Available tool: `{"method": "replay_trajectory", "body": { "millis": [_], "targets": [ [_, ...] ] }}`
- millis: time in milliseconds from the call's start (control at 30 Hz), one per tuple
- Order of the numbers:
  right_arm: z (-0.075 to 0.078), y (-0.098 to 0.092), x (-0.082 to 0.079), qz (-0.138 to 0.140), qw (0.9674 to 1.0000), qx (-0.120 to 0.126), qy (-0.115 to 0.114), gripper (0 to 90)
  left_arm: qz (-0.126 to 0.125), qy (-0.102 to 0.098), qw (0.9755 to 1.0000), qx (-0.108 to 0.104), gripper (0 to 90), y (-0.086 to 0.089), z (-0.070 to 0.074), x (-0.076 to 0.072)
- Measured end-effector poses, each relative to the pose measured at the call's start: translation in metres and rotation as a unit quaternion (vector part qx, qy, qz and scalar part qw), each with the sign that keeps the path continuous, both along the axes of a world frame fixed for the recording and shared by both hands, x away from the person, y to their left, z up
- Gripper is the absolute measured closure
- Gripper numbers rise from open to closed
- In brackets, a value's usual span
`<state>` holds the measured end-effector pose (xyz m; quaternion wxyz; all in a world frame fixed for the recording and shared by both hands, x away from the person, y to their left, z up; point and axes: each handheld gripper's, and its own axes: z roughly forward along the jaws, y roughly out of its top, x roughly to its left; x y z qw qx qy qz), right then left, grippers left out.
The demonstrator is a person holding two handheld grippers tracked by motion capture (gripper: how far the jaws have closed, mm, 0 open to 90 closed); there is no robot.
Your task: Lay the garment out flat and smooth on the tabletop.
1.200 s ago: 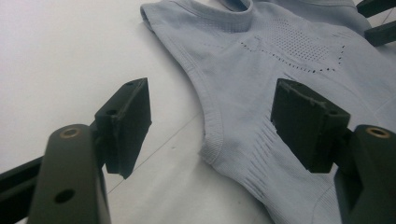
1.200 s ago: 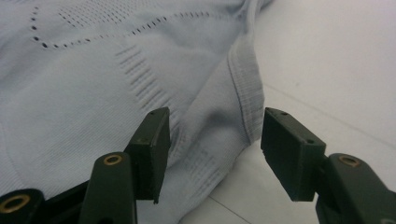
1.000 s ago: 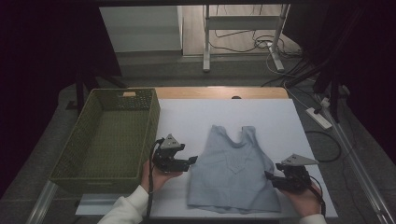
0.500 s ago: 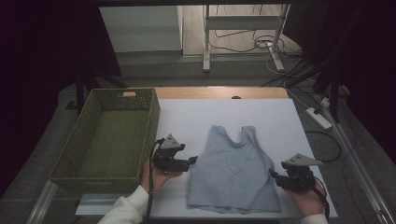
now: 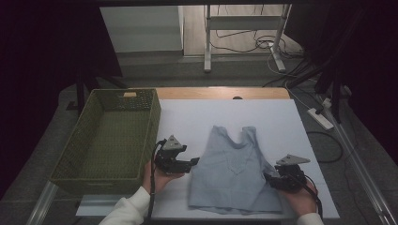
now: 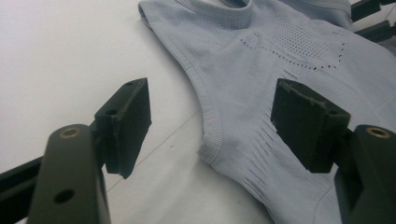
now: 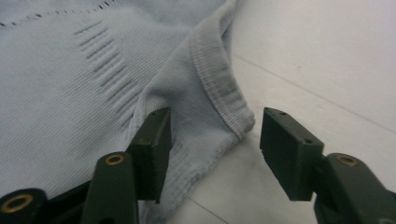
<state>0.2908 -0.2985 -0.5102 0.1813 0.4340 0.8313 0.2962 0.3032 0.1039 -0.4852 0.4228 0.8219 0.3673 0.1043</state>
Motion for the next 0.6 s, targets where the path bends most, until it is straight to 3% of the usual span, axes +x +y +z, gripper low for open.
{"method": "replay_trajectory", "body": {
  "millis": [167, 233, 433, 600],
  "targets": [
    [0.001, -0.001, 0.000, 0.017, 0.9999, 0.004, 0.001, 76.2, 0.000, 0.000, 1.0000, 0.000, 28.8, 0.000, 0.000, 0.000],
    [0.001, 0.001, -0.001, 0.027, 0.9996, -0.009, -0.006, 80.7, 0.000, 0.000, 1.0000, 0.001, 28.8, 0.000, 0.000, 0.000],
    [0.007, 0.002, 0.001, 0.031, 0.9977, -0.050, -0.035, 84.7, 0.000, 0.000, 1.0000, 0.002, 28.8, 0.000, 0.000, 0.000],
    [0.010, -0.010, 0.008, 0.009, 0.9985, -0.036, -0.041, 84.8, 0.001, 0.001, 1.0000, 0.002, 28.8, 0.002, 0.000, 0.001]
  ]
}}
